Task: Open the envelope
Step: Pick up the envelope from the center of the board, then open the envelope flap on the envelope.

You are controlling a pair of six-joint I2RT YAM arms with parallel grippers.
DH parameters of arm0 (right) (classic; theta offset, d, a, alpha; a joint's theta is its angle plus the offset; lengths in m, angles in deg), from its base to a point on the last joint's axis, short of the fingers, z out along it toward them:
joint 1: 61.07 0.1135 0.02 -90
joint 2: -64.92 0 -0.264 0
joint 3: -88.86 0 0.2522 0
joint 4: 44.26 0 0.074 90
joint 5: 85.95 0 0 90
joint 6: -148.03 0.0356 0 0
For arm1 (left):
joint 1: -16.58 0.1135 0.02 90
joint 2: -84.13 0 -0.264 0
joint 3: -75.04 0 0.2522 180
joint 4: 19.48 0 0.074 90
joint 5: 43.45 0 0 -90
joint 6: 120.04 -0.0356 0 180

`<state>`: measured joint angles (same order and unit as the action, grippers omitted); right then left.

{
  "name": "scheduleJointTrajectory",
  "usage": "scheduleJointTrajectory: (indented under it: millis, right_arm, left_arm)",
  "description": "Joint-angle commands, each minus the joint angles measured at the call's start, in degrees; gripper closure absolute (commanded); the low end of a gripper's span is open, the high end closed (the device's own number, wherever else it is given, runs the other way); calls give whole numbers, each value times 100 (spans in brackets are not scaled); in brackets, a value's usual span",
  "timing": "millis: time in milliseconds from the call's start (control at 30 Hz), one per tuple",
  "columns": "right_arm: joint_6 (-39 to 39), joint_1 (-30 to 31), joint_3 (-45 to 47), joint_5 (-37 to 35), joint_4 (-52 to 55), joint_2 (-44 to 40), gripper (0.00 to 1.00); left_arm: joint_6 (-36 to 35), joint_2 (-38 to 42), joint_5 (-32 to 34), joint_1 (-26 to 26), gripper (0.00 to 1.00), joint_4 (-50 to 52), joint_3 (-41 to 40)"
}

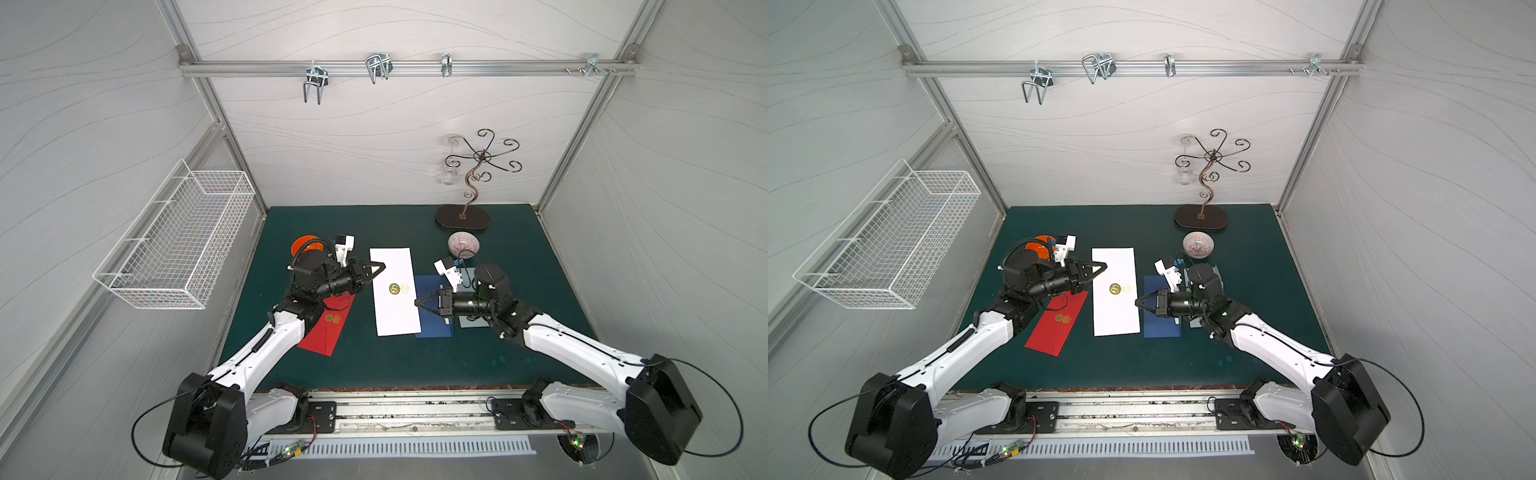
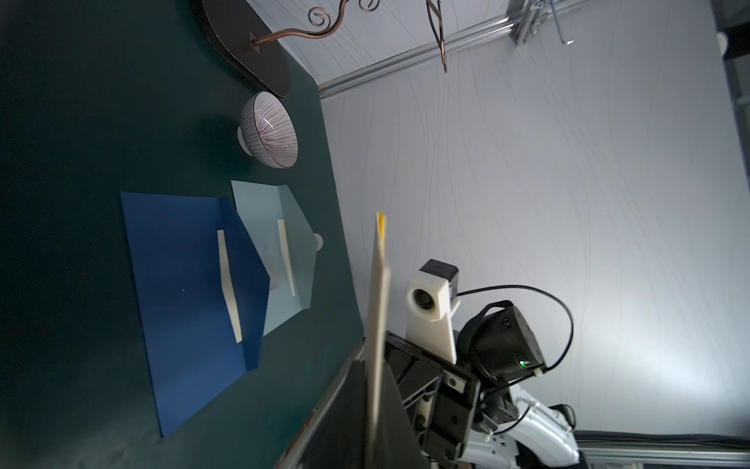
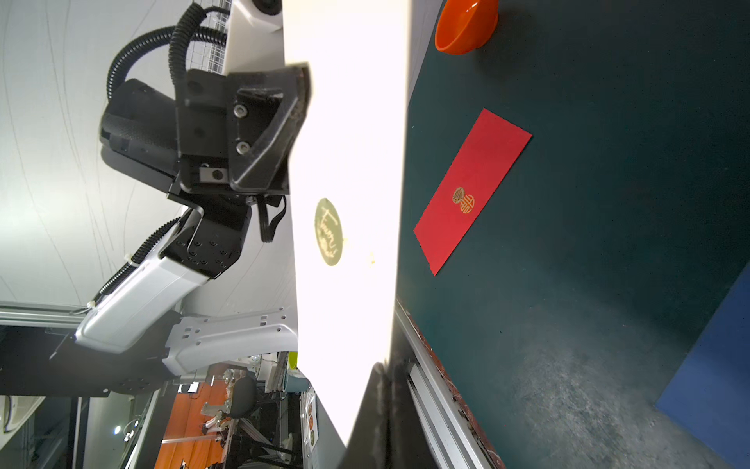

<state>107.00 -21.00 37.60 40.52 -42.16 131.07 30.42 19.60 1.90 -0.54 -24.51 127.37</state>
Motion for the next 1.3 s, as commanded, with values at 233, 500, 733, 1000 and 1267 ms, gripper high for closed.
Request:
scheduleJointTrajectory:
  millis: [233, 500, 733, 1000, 1267]
  right_arm:
    - [-933, -39, -1039, -1885, 3068, -440, 44]
    - [-740, 228, -1634, -2618, 3784, -551, 39]
    - [-483, 1403, -2509, -4134, 4166, 166, 39]
    - [110, 2091, -2960, -4728, 3957, 960, 40]
    - [571, 2154, -3000, -4605, 3578, 1225, 40]
  left_arm:
    - [-1775, 719, 1169, -319, 100, 2403, 595]
    - [-3460, 1745, 5589, -2417, 100, 2764, 226]
    - [-4835, 2208, 6875, -3525, 100, 874, -814]
    - [-4570, 2210, 6424, -3535, 100, 532, -1080]
    - [-4303, 2127, 6081, -3536, 100, 506, -1158]
